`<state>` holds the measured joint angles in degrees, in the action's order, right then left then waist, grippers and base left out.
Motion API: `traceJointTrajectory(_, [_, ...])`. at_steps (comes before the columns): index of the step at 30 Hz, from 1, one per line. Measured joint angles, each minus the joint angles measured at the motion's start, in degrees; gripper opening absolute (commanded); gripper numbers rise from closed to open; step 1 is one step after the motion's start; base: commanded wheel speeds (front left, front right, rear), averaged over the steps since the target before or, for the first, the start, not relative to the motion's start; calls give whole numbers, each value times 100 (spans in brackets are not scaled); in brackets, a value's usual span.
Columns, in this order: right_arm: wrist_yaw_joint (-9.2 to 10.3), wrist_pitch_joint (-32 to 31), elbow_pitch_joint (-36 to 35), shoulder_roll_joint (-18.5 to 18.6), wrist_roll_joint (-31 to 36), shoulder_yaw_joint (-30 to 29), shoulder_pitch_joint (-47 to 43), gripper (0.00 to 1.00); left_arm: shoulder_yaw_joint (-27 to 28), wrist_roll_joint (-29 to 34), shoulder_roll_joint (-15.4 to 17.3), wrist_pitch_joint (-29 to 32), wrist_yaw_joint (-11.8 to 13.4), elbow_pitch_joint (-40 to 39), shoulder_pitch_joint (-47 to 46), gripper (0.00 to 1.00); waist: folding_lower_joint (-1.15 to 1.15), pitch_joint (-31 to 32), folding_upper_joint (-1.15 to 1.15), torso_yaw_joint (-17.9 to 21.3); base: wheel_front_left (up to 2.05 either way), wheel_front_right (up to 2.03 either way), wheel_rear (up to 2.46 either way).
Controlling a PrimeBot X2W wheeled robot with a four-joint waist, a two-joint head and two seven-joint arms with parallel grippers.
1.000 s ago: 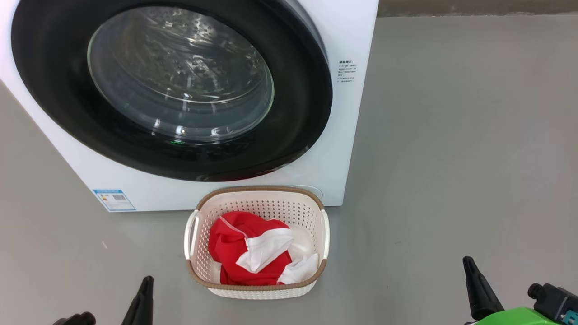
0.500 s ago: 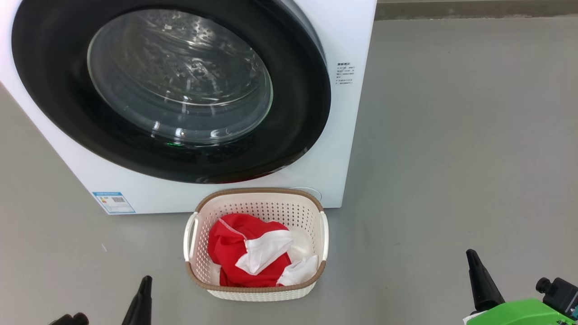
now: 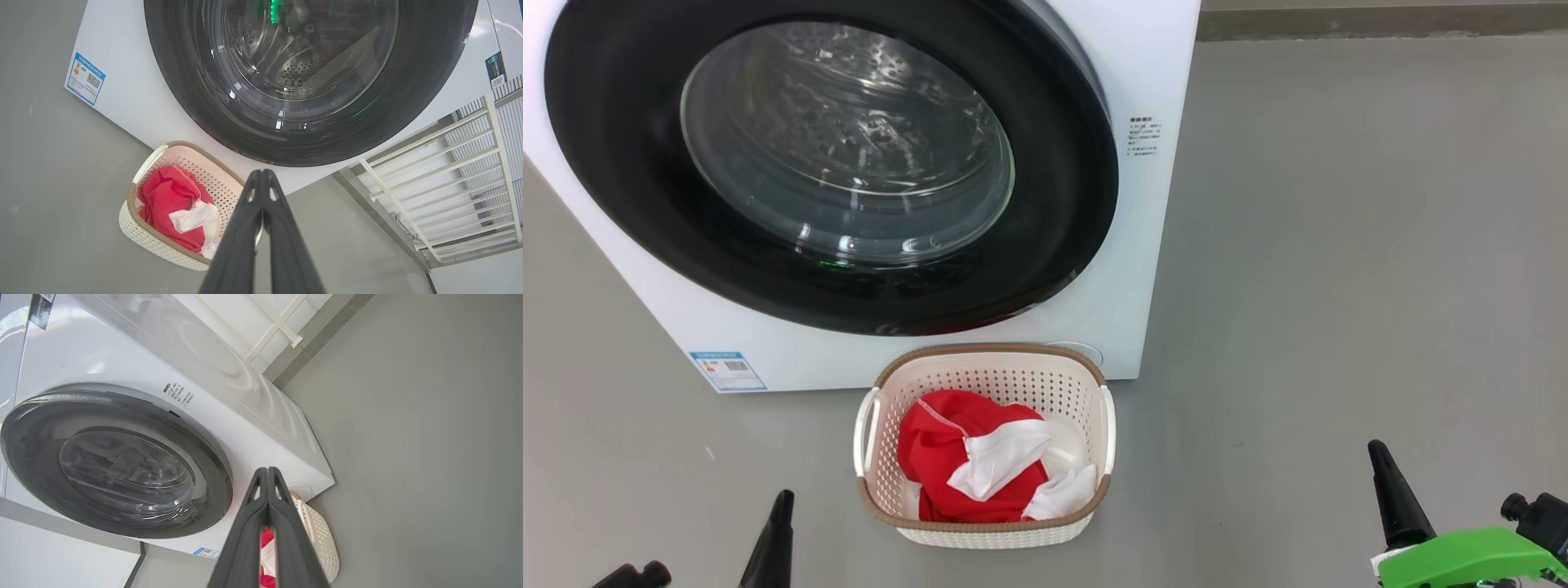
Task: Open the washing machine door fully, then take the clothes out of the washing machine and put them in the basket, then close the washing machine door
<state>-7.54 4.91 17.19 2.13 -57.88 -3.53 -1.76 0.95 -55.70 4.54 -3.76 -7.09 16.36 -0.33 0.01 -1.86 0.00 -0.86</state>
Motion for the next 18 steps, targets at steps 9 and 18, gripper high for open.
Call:
traceJointTrajectory(9, [0,-147,-27,10,-556,-38,90,0,47,-523,-40,145,0,-15,-23,0,0,25,0,13,0,0,0])
traceJointTrajectory(18, [0,-307,-38,20,-1038,-81,112,0,94,-1062,-60,298,0,-26,-118,0,0,50,0,26,0,0,0])
